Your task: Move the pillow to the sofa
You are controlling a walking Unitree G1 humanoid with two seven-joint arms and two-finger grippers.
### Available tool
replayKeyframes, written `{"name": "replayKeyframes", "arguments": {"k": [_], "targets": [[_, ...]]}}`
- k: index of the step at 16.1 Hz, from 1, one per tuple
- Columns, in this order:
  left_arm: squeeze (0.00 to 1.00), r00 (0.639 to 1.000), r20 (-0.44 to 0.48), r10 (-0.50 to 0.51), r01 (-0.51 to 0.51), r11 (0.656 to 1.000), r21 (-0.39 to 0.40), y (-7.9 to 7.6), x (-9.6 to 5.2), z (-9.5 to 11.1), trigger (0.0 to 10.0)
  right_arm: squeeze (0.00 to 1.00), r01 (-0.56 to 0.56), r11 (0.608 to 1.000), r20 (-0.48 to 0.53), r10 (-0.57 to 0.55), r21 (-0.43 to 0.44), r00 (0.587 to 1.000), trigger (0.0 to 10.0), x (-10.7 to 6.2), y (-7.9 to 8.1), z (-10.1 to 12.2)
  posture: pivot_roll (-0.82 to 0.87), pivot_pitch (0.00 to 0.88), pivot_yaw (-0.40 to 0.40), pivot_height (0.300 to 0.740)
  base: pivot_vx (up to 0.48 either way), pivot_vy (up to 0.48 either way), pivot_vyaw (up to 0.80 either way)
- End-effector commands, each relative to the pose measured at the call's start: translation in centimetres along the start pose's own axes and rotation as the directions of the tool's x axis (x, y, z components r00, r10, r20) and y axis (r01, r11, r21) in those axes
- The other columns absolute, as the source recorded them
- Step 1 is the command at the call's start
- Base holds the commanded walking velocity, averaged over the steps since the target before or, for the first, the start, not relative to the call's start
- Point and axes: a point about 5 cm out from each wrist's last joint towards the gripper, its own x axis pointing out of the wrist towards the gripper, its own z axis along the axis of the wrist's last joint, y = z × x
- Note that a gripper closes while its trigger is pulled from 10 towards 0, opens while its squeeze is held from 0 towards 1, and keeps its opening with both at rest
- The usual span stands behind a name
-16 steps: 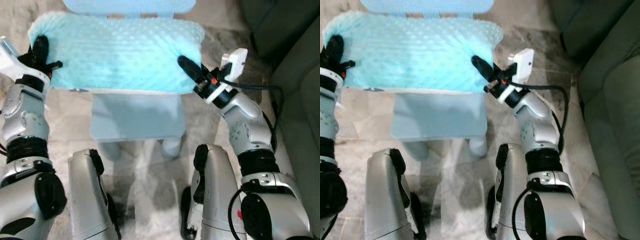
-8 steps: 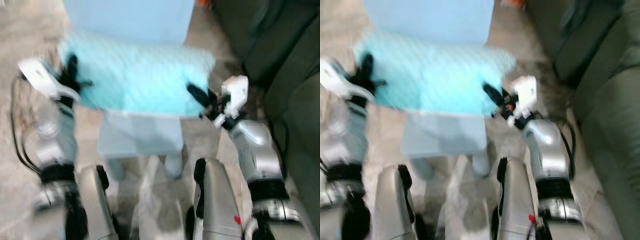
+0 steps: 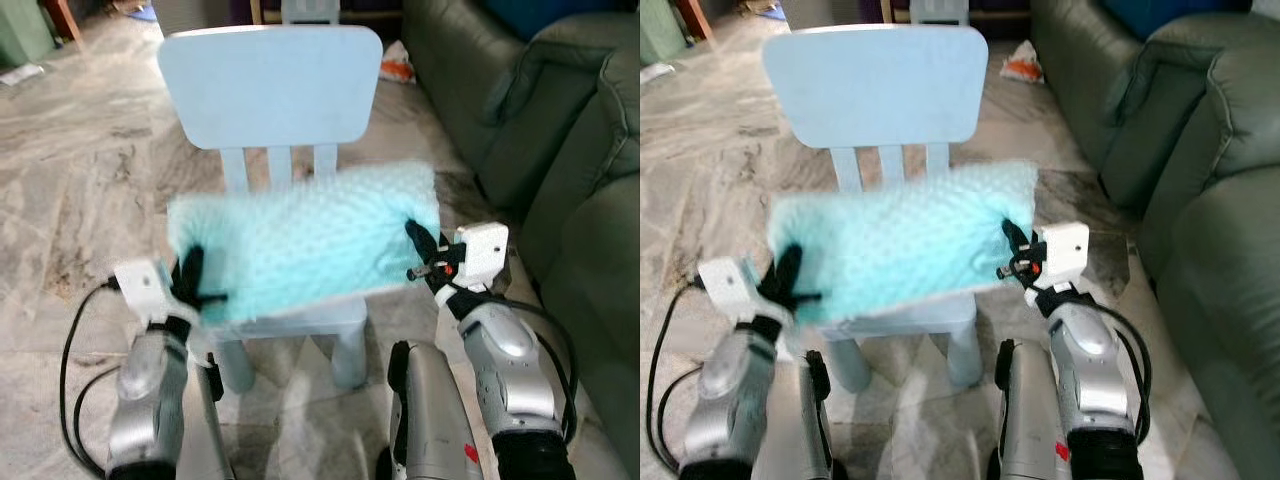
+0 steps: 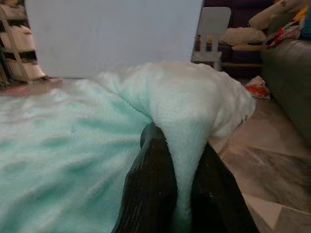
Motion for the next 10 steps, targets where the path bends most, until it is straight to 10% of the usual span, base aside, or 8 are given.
{"name": "replayKeyframes", "arguments": {"k": [1,2,3,4,5,6,10], "targets": [[0.00,1.000,0.023,-0.008,0.008,1.000,0.020,-0.2,0.1,0.9,0.0,0.00,0.018,0.999,0.022,-0.018,-0.026,1.000,0.0,0.0,-0.3,0.8,-0.08,0.000,-0.003,0.420,0.000,0.000,0.00],[0.00,1.000,0.000,-0.021,0.021,1.000,0.001,-0.1,-1.2,0.5,0.0,0.00,0.047,0.998,-0.046,-0.049,-0.043,0.998,0.0,-1.2,-0.7,-0.3,-0.06,0.000,-0.010,0.420,0.000,0.000,0.00],[0.00,1.000,-0.028,-0.013,0.012,1.000,-0.009,0.1,-1.9,0.0,0.0,0.00,0.075,0.996,-0.086,-0.078,-0.038,0.993,2.6,-2.0,-1.1,-1.1,-0.06,0.000,-0.006,0.420,0.000,0.000,0.00],[0.00,0.999,-0.044,-0.009,0.008,1.000,-0.007,0.2,-2.2,-0.4,0.0,0.00,0.102,0.994,-0.117,-0.107,-0.048,0.987,10.0,-2.4,-1.3,-1.4,-0.08,0.000,0.001,0.420,0.000,0.000,0.00],[0.00,0.998,-0.054,-0.008,0.007,1.000,-0.008,0.2,-2.3,-0.6,1.6,0.00,0.117,0.992,-0.108,-0.121,-0.043,0.987,10.0,-2.5,-1.4,-1.2,-0.08,0.000,0.003,0.420,0.000,0.000,0.00],[0.00,0.997,-0.082,-0.004,0.004,1.000,0.007,0.2,-2.2,-0.9,10.0,0.00,0.126,0.991,-0.091,-0.129,-0.040,0.987,10.0,-2.6,-1.3,-0.8,-0.09,0.000,0.005,0.420,0.000,0.000,0.00],[0.00,0.994,-0.109,0.010,-0.011,1.000,-0.004,-0.2,-0.9,-0.8,10.0,0.00,0.177,0.983,-0.121,-0.181,-0.045,0.976,10.0,-2.2,-1.0,-0.4,-0.10,0.000,0.005,0.420,0.000,0.000,0.00]]}}
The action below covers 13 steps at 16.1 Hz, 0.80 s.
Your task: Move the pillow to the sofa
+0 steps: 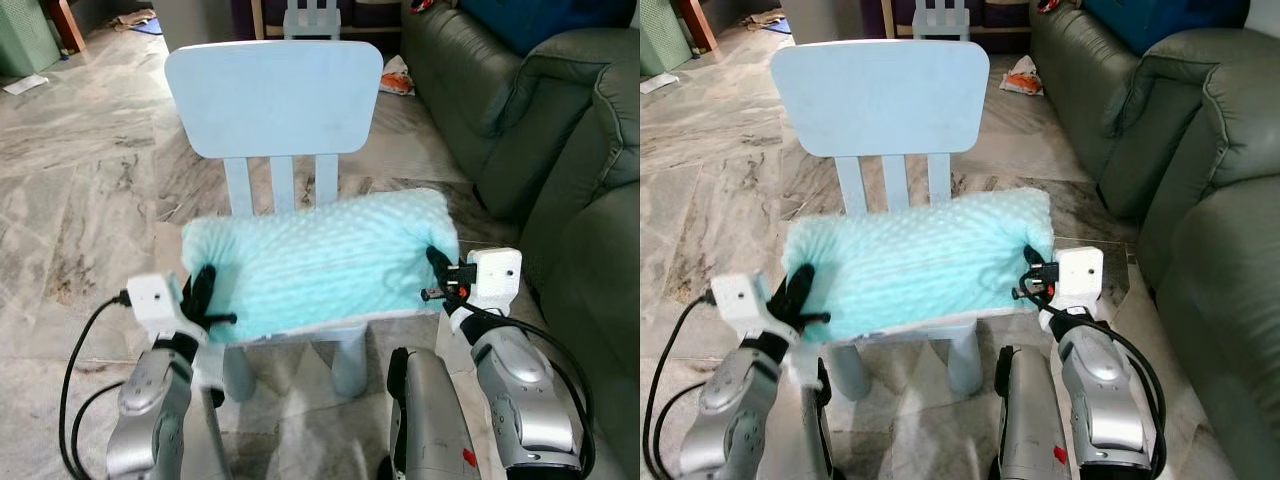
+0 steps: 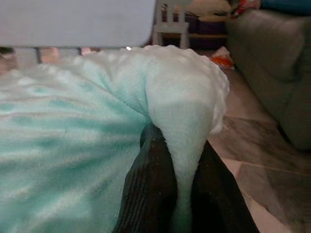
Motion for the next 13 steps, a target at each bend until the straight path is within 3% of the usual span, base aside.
{"name": "replayKeyframes", "arguments": {"k": [1,13], "targets": [[0.00,1.000,-0.016,0.025,-0.024,1.000,0.003,0.47,0.05,-0.10,10.0,0.00,0.034,0.999,0.019,-0.034,-0.015,0.999,10.0,0.23,-0.35,0.85,-0.10,0.000,0.003,0.420,0.000,0.000,0.00],[0.00,1.000,-0.026,0.008,-0.008,1.000,0.006,-0.30,0.51,-0.42,10.0,0.00,0.029,1.000,0.035,-0.029,0.009,0.999,10.0,0.90,-0.28,1.54,-0.10,0.000,0.003,0.420,0.000,0.000,0.00]]}}
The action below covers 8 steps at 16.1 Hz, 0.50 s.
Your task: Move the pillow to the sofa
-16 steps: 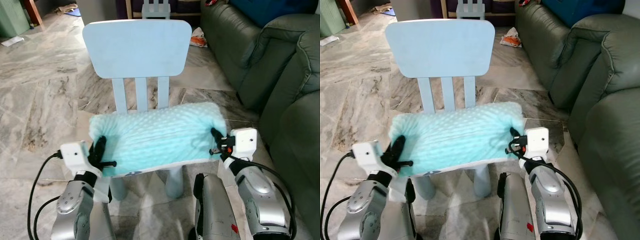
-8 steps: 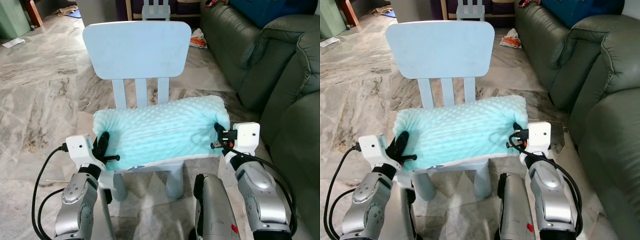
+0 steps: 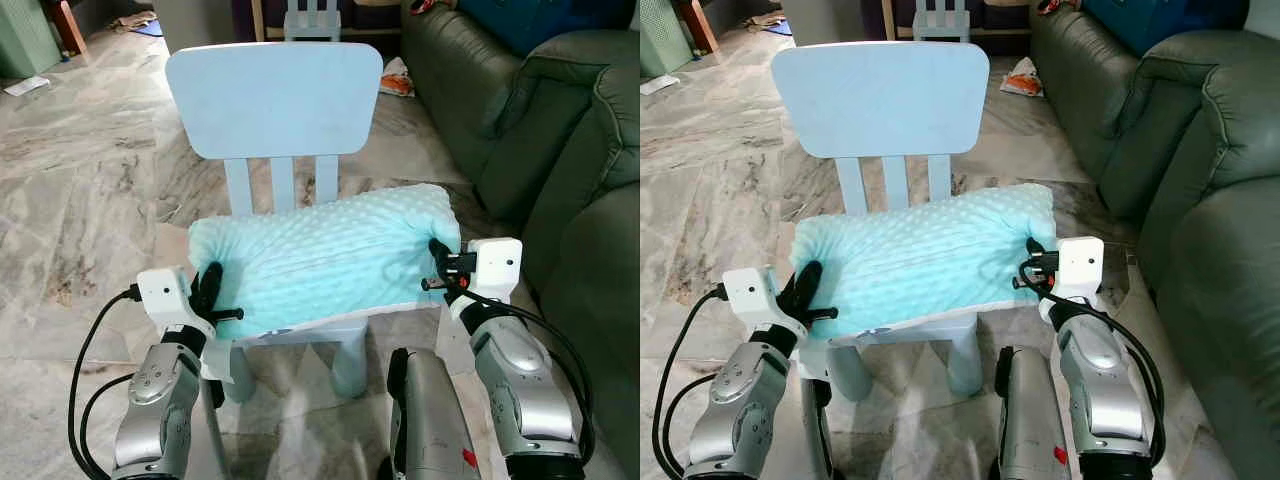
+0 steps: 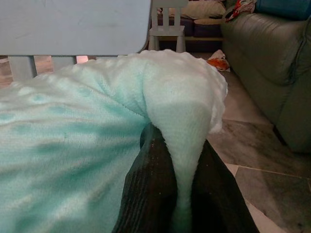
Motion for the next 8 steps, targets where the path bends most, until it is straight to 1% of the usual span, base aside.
{"name": "replayKeyframes", "arguments": {"k": [1,4,8], "targets": [[0.00,1.000,-0.002,0.007,-0.006,1.000,0.015,0.20,0.05,0.04,10.0,0.00,0.017,1.000,0.020,-0.017,0.000,1.000,10.0,0.17,-0.18,0.63,-0.10,0.000,0.003,0.420,0.000,0.000,0.00],[0.00,1.000,-0.003,0.006,-0.006,1.000,0.023,0.24,0.19,0.08,10.0,0.00,0.013,1.000,0.017,-0.013,0.004,1.000,10.0,0.23,-0.14,0.62,-0.10,0.000,0.004,0.420,0.000,0.000,0.00],[0.00,1.000,-0.005,0.005,-0.005,1.000,0.025,0.13,0.21,-0.01,10.0,0.00,0.007,1.000,0.024,-0.008,0.006,1.000,10.0,0.37,-0.04,0.76,-0.10,0.000,0.003,0.456,0.000,0.000,0.00]]}}
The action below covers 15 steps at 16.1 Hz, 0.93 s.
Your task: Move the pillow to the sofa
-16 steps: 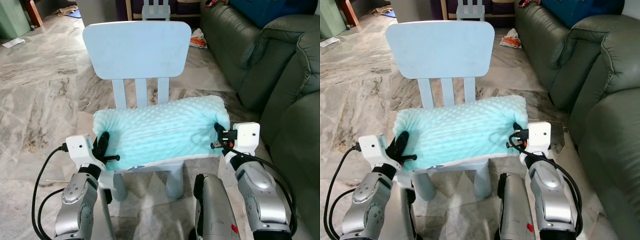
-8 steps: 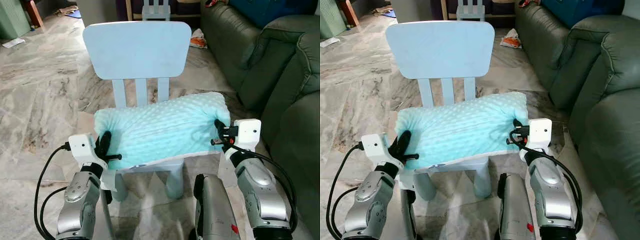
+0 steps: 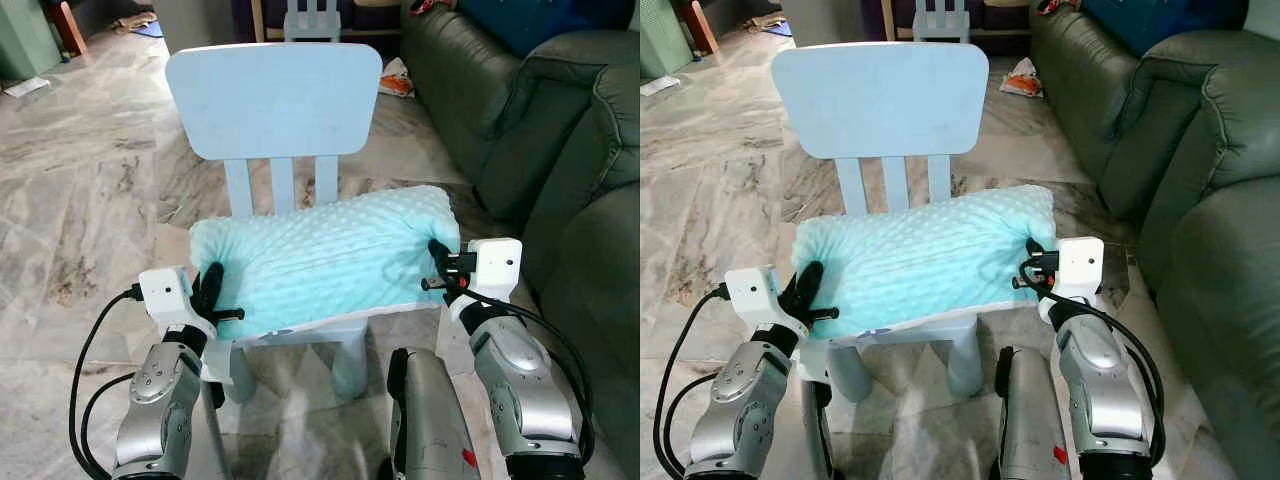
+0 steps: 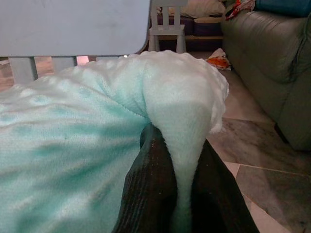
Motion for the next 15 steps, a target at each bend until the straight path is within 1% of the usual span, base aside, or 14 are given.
{"name": "replayKeyframes", "arguments": {"k": [1,3,12,14,15], "targets": [[0.00,1.000,0.003,0.004,-0.004,1.000,0.021,0.13,0.08,0.12,10.0,0.00,0.007,1.000,0.029,-0.007,-0.005,1.000,10.0,0.35,-0.05,0.81,-0.10,0.000,0.003,0.471,0.000,0.000,0.00],[0.00,1.000,0.002,0.003,-0.003,1.000,0.023,0.15,0.09,0.13,10.0,0.00,0.009,1.000,0.027,-0.009,-0.003,1.000,10.0,0.34,-0.04,0.79,-0.10,0.000,0.005,0.491,0.000,0.000,0.00],[0.00,1.000,-0.012,-0.006,0.007,0.999,0.035,0.18,0.08,-0.02,10.0,0.00,0.014,1.000,0.023,-0.014,0.010,1.000,10.0,0.31,0.01,0.67,-0.10,0.000,0.013,0.616,0.000,0.000,0.00],[0.00,1.000,-0.014,-0.011,0.011,0.999,0.038,0.14,0.10,-0.02,10.0,0.00,0.008,1.000,0.019,-0.008,0.030,1.000,10.0,0.32,0.17,0.62,-0.10,0.000,0.015,0.636,0.000,0.000,0.00],[0.00,1.000,-0.014,-0.011,0.011,0.999,0.038,0.16,0.10,-0.02,10.0,0.00,0.009,0.999,0.012,-0.009,0.036,1.000,10.0,0.33,0.21,0.55,-0.10,0.000,0.015,0.636,0.000,0.000,0.00]]}}
